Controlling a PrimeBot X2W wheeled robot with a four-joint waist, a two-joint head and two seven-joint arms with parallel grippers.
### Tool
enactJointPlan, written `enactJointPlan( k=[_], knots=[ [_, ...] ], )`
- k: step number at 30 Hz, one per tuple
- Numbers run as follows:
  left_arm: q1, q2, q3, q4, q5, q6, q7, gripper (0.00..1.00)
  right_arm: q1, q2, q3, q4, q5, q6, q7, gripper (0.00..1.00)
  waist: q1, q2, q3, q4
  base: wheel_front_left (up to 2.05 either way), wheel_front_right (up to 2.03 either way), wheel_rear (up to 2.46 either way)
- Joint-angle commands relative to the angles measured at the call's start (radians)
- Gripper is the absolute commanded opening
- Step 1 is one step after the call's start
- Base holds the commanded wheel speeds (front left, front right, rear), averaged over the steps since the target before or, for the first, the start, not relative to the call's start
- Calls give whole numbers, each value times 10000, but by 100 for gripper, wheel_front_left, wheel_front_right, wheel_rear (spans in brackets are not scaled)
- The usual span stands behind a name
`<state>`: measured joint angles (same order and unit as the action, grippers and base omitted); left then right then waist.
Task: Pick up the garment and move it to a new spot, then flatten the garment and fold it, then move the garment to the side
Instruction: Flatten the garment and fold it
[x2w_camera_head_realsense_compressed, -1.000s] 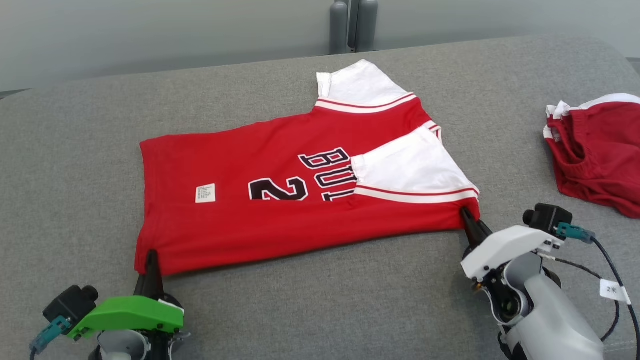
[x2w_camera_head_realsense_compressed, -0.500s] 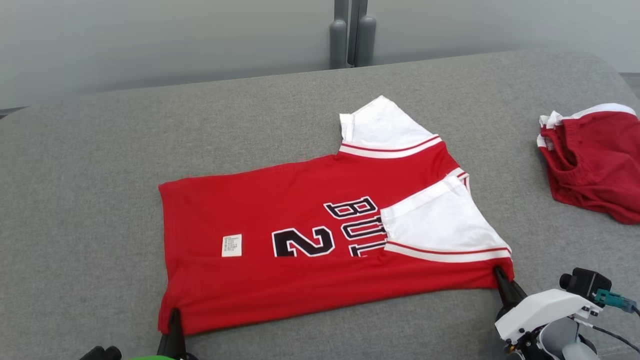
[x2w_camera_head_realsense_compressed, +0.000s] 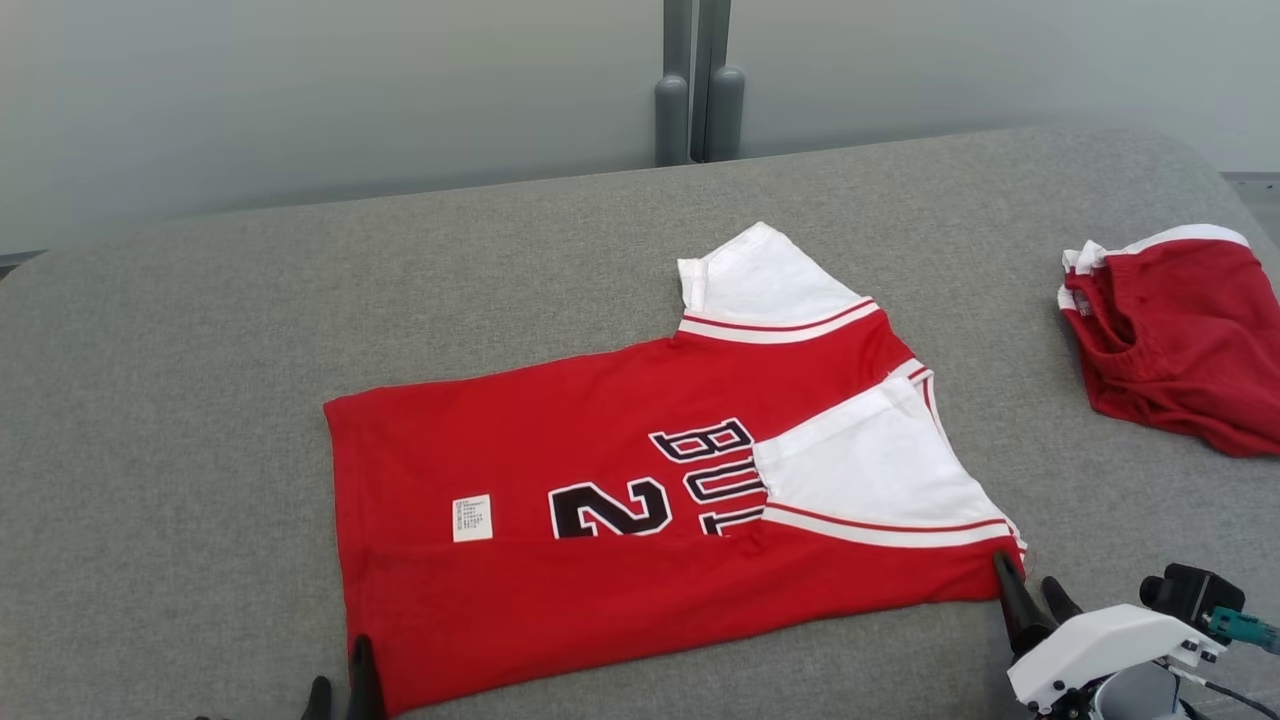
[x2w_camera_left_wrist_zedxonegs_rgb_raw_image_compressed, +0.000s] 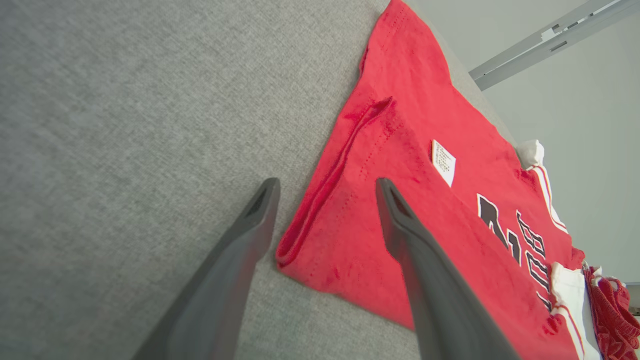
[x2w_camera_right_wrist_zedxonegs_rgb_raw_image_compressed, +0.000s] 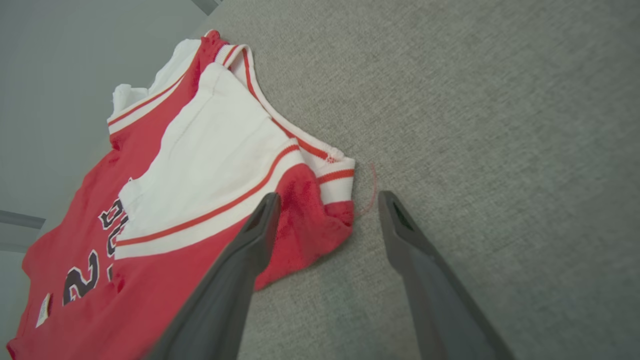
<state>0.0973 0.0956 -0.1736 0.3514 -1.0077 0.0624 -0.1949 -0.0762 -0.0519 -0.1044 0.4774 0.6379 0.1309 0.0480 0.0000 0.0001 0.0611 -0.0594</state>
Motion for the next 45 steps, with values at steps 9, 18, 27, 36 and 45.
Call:
enactJointPlan(
  k=[9, 18, 27, 36, 45],
  knots=[
    [-159, 909, -185, -422, 927, 357, -74, 100, 368, -4, -636, -734, -741, -3, -140, 100, 0, -1, -82, -135, 0, 0, 0],
    [-1651, 1916, -812, -632, 2072, 556, 606, 100, 136, 4, -541, -2193, -1302, -3, 282, 100, 0, -1, 103, -325, 0, 0, 0],
    [-3935, 2735, -1542, 226, 2974, 434, 2038, 100, -300, -118, -27, -3317, -1473, -3, 742, 100, 0, -1, 902, -634, 0, 0, 0],
    [-5746, 2985, -1919, 2062, 3349, 262, 2813, 100, -700, -254, 317, -3709, -1255, -3, 698, 100, 0, -1, 1815, -942, 0, 0, 0],
    [-6828, 3190, -2223, 3447, 3526, -115, 3357, 100, -877, -346, 416, -3676, -1151, -4, 589, 100, 0, -1, 2214, -1058, 0, 0, 0]
  ],
)
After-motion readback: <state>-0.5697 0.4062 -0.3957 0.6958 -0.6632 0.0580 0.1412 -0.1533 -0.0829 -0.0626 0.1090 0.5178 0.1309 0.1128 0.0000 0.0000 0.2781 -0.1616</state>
